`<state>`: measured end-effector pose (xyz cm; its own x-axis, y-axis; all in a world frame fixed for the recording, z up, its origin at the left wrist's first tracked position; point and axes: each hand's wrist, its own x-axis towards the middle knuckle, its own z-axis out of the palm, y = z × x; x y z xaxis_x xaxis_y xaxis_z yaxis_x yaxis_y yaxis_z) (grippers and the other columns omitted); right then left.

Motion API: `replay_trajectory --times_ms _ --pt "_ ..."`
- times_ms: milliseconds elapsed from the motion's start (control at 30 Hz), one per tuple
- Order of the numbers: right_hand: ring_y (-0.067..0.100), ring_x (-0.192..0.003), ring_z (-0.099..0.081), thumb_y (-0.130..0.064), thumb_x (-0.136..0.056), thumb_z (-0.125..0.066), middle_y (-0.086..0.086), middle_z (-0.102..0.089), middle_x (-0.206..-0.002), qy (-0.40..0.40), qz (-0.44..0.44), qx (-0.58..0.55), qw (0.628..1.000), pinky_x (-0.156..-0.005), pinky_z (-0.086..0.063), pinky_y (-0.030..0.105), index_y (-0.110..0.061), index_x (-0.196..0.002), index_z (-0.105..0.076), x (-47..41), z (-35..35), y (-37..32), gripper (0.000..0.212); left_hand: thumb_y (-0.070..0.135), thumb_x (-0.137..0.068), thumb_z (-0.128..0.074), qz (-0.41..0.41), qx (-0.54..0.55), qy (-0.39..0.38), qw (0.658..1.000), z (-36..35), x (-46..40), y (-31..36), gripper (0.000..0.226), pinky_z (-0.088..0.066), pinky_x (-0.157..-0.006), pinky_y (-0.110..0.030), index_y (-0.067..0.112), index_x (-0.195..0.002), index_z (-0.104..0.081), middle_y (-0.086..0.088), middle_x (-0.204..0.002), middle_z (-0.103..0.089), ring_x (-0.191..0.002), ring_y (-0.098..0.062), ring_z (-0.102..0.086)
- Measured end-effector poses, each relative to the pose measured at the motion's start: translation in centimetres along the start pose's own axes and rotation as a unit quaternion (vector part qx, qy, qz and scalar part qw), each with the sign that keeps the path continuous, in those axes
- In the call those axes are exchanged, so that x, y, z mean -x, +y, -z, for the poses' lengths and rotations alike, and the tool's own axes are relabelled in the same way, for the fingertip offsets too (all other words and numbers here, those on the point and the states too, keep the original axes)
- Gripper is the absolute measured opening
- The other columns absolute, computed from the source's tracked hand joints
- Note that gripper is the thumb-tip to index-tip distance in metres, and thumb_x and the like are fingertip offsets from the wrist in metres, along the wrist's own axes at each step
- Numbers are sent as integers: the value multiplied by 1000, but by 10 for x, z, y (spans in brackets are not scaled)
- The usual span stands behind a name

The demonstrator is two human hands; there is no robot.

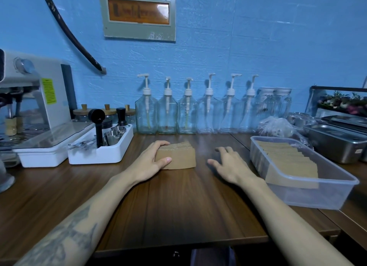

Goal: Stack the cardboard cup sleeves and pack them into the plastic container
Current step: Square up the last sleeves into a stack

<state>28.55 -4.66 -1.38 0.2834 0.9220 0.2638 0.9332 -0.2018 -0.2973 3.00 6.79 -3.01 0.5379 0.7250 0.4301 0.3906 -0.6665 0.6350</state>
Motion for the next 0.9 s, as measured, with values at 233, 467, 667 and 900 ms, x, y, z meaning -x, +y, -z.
replay_trajectory --times_ms 233,467,667,900 --pt "43 -133 -36 -51 -97 -45 25 -37 -146 -18 -109 43 993 -110 -33 48 -6 -142 -37 0 -1 9 64 32 -96 -62 2 -8 -10 1000 2 3 2 47 -38 -89 -27 33 -138 -42 8 -134 -49 -111 -10 -50" --pt "37 -130 -37 -45 -94 -56 16 -42 -142 -4 -106 4 994 -106 -34 47 -13 -141 -38 -4 0 11 59 33 -96 -60 2 -23 -13 1000 2 3 2 47 -33 -76 -12 34 -139 -41 10 -131 -47 -90 9 -48" --pt "36 -131 -34 -24 -84 -71 17 -38 -141 0 -85 -75 994 -108 -35 42 -21 -147 -35 -14 1 11 72 33 -96 -60 4 -27 -10 1000 1 2 0 46 -33 -70 -8 35 -139 -41 11 -128 -47 -84 18 -46" --pt "32 -130 -40 -34 -85 -72 9 -49 -139 -15 -91 -62 994 -107 -37 41 -22 -143 -42 -23 -2 15 66 32 -96 -61 3 -10 -11 1000 2 1 -2 46 -38 -94 -28 34 -138 -42 9 -133 -47 -117 -11 -49"
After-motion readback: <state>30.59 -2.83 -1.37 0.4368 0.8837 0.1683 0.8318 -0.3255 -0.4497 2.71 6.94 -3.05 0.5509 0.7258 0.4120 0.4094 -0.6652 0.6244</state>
